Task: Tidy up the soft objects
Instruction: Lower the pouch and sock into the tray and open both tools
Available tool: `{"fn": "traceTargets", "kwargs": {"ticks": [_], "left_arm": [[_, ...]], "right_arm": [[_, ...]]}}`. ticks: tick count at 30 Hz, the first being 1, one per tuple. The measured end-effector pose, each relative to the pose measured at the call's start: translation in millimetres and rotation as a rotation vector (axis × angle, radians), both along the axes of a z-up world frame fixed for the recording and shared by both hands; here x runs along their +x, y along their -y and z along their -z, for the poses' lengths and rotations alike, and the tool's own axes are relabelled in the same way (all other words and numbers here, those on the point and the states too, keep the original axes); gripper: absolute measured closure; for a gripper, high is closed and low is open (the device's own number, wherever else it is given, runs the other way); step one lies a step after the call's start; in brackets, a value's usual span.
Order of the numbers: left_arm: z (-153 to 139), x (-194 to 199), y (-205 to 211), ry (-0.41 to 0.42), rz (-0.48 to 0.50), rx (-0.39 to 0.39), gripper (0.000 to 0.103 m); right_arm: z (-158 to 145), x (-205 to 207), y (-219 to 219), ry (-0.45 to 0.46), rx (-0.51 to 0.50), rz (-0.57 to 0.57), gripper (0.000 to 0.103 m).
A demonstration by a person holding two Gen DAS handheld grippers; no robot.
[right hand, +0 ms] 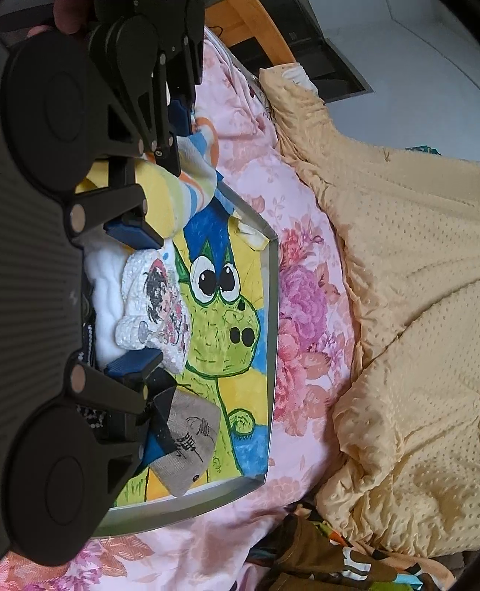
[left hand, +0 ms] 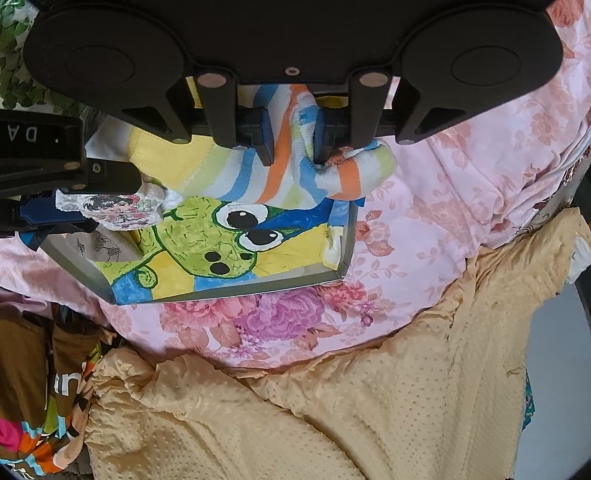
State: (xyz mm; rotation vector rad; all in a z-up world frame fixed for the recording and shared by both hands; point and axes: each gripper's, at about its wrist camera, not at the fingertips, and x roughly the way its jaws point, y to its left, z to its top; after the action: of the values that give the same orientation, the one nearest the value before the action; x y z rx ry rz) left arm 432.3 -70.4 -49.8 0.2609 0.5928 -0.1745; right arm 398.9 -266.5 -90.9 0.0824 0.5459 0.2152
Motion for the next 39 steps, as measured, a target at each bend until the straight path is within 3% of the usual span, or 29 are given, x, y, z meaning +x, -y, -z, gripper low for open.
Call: {"fn": "traceTargets", "kwargs": {"ticks": [12,19,29,39], "left_arm": [[-2,-1,-2,-0.001,-0.020,-0.010,0.061],[-4,-3,-6,0.001,-0.044,-0.013,0.051],[-11,-10,-11,0.002,-0.105,-0.027,0.026],[-34,-31,-18,0.040,-0.190,-0.072,0.019]], "right_arm": [[3,0,-2,0.003,-0.020,0.011,0.035],[5,-1,-1,0.009,-0.029,0.027,0.025],[3,-3,6,0.013,-0.029,0.055,0.010],[-16,-21,10,0.059,-0.022,0.069,0.001]]}}
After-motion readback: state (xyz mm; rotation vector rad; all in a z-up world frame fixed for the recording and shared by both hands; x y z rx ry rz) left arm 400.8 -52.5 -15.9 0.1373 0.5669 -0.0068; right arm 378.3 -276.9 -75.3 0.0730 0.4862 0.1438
